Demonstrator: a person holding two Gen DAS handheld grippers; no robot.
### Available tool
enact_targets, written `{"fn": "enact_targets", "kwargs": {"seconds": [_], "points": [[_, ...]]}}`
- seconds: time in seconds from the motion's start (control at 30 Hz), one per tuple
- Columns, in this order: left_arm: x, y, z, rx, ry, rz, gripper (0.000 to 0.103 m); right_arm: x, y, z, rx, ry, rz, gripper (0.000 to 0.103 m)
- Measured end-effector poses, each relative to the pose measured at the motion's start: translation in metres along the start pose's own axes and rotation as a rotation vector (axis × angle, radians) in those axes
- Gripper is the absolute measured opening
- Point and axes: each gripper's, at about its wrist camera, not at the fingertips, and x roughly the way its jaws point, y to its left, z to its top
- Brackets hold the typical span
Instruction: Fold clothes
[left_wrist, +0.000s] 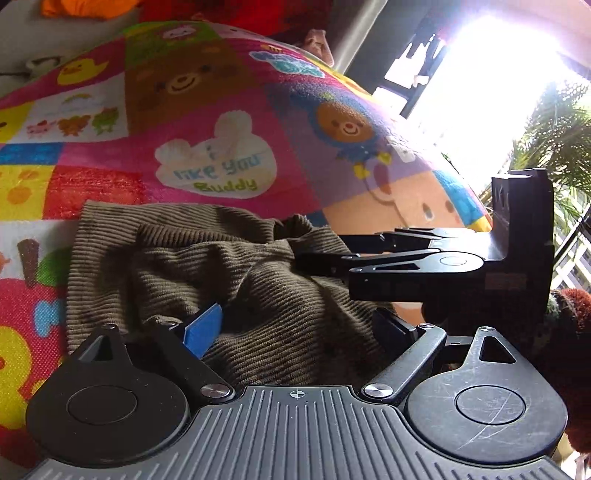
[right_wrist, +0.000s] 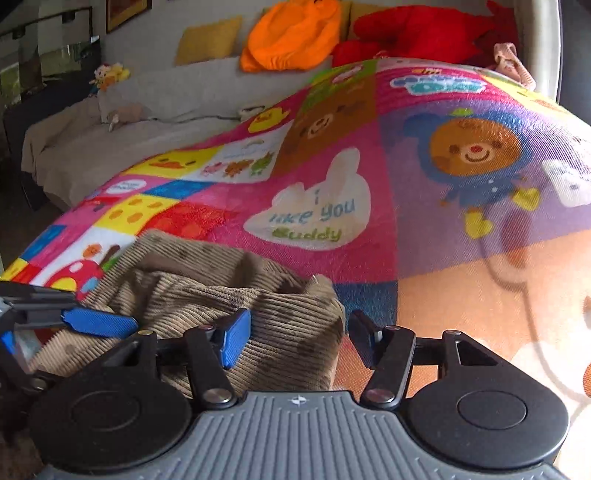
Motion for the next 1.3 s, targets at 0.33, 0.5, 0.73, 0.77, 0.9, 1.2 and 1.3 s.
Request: {"fn": "enact_targets", "kwargs": {"seconds": [0.33,0.5,0.73,0.77,0.9,1.2,1.3], "points": [[-0.026,0.019,0.019,-0.105,-0.058,-0.032,0.094,-0.013,-0.017,0.001,0.065,-0.017,-0.020,0.062],[-0.031,0.055,0.049,-0.113,-0.062,0.194,0.095,-0.016,-0.030,-0.003,0.089,0.006,-0.020,0.069],[0.004,0.080,0.056,-0.145,-0.007,0.243,0.092,-0.004,-0.050,0.017,0.221,-0.038,0.061,0.069],[0.006,0.076,0.056,-0.129,-0.007,0.253,0.092,0.005,-0.052,0.017,0.231,-0.016,0.073,0.069],[0.017,0.062,0.054,-0.064,-0.006,0.293,0.073,0.028,-0.052,0.017,0.246,0.017,0.114,0.064],[-0.020,0.031,0.051,-0.070,-0.035,0.199,0.018,-0.029,-0.019,0.015,0.153,-0.079,0.140,0.017],[-0.072,0.000,0.045,-0.038,-0.105,0.117,0.018,-0.090,-0.011,0.007,0.135,-0.166,0.175,0.015]]}}
